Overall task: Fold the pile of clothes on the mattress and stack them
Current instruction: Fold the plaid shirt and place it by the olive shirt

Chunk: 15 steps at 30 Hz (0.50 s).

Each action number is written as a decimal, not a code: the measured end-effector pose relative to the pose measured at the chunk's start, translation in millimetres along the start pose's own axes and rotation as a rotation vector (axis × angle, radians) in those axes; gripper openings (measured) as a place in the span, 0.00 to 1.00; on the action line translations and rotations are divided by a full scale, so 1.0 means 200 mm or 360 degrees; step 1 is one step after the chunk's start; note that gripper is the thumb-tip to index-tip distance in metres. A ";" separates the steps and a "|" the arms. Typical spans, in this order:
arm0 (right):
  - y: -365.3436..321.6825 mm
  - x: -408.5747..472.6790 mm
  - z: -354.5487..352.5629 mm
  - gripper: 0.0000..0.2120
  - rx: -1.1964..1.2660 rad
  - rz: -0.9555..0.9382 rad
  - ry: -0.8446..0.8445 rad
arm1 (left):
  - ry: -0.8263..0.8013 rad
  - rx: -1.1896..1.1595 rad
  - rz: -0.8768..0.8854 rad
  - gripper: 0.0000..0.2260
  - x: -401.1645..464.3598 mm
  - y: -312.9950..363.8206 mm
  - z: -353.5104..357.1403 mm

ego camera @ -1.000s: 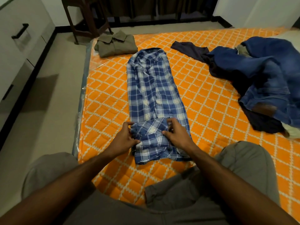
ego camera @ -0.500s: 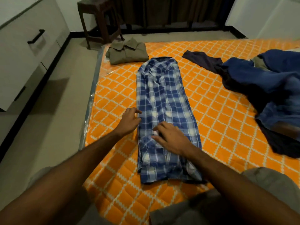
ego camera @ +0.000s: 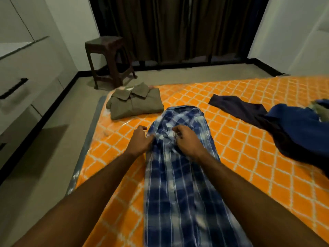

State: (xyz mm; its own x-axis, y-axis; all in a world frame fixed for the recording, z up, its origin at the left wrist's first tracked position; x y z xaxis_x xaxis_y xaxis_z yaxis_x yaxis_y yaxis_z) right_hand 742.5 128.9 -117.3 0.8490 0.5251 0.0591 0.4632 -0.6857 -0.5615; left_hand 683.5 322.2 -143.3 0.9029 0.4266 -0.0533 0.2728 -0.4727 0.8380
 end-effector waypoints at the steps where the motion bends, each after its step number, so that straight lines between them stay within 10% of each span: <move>1: 0.02 0.10 0.03 0.20 -0.0055 -0.0028 -0.0018 | 0.0001 0.0036 -0.0049 0.27 0.10 -0.01 0.01; 15: 0.02 0.44 0.33 0.30 -0.0984 -0.0924 -0.0291 | 0.0319 -0.0170 0.0179 0.11 0.42 0.14 -0.14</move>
State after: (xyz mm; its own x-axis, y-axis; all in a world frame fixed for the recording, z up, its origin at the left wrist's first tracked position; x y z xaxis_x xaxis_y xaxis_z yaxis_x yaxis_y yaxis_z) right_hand 802.0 204.7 -168.9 0.4056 0.9134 0.0341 0.9108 -0.4070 0.0691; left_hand 758.2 365.8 -109.7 0.8387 0.5253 0.1434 0.1279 -0.4461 0.8858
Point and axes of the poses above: each hand's wrist, its own x-axis towards the middle knuckle, its own z-axis out of the palm, y = z × x, the point moved 4 cm from there along x, towards the middle knuckle, and after that the axes turned 8 degrees about -x, right-handed, at the moved point
